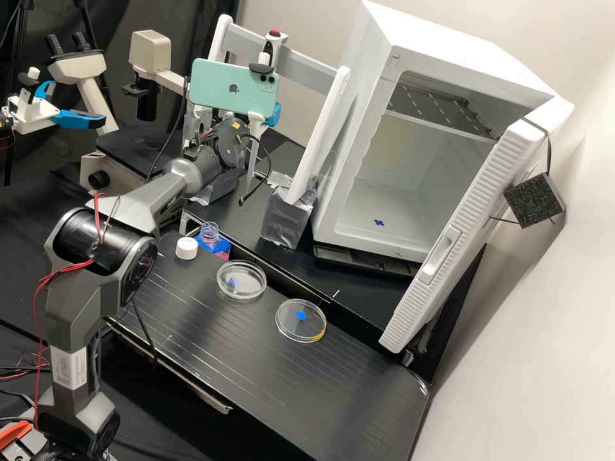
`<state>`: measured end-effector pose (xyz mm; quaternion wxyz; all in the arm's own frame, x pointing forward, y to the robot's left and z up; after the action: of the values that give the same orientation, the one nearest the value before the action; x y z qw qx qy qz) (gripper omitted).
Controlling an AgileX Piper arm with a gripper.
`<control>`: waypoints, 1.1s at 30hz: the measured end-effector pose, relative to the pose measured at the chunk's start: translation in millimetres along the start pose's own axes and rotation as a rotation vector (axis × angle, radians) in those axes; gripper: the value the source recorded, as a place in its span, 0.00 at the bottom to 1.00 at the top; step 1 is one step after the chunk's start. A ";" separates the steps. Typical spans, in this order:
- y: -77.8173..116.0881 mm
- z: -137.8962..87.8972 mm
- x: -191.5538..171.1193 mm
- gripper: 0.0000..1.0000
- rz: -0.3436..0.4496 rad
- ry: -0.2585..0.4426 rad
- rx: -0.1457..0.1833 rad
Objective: Use the pipette
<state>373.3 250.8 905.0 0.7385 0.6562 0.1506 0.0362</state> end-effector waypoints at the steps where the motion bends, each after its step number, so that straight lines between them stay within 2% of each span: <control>1: -1.2 0.9 0.0 0.00 -0.003 -0.002 0.000; 14: -4.6 2.8 0.0 0.00 -0.012 0.000 0.001; 15: -4.6 2.8 0.0 1.00 -0.012 0.000 0.001; 33: -4.6 2.8 0.0 1.00 -0.012 0.000 0.001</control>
<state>373.3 247.5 900.7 0.7383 0.6558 0.1545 0.0317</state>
